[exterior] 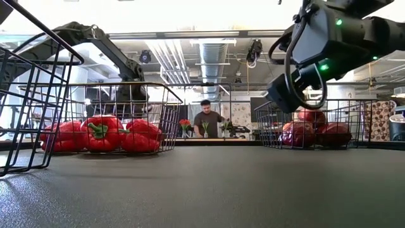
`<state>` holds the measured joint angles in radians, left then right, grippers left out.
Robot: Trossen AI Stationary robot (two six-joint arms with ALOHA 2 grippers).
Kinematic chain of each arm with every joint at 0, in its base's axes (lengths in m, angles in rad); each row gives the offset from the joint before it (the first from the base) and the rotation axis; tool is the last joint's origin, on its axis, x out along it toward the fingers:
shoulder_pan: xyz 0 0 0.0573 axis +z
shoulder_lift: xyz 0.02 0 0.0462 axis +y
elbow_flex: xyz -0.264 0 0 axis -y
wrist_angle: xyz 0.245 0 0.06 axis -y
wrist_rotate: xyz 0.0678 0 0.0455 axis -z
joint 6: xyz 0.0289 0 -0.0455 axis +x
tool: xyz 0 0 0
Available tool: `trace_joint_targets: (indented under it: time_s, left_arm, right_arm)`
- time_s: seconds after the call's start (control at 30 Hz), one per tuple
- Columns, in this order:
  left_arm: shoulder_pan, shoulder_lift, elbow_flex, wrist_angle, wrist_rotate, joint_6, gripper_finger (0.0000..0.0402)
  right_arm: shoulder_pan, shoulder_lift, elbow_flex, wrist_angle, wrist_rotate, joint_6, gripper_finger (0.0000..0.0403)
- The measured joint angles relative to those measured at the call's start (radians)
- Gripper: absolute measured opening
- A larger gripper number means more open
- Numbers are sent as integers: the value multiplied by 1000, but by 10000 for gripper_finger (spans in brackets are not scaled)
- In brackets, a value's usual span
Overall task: Sort produce into baskets
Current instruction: Move the tomato from the top left to the top center of the table
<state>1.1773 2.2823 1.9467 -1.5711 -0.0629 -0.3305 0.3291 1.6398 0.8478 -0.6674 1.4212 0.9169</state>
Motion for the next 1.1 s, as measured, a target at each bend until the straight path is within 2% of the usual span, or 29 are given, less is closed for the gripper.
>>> trace_joint_targets:
  time_s: [0.1, 0.6, 0.67, 0.83, 0.97, 1.1]
  left_arm:
    - [-8, 0, 0, 0, 79, 27, 0]
    - [-60, -1, 28, 26, 132, 106, 0]
    - [-61, -1, 45, -2, 74, 102, 0]
    - [-25, -22, 56, 0, -224, 4, 0]
    - [15, -23, 34, 0, -273, -58, 0]
    - [43, -23, -7, 0, -404, -112, 0]
  right_arm:
    - [-18, 0, 0, 1, -6, 8, 384]
    - [-29, 0, -2, 4, -21, 15, 384]
    - [-29, 0, -2, 4, -21, 15, 384]
    - [-29, 0, -8, 6, -21, 18, 384]
    - [-29, 0, -16, 8, -21, 20, 384]
    - [-29, 0, -25, 23, -18, 19, 384]
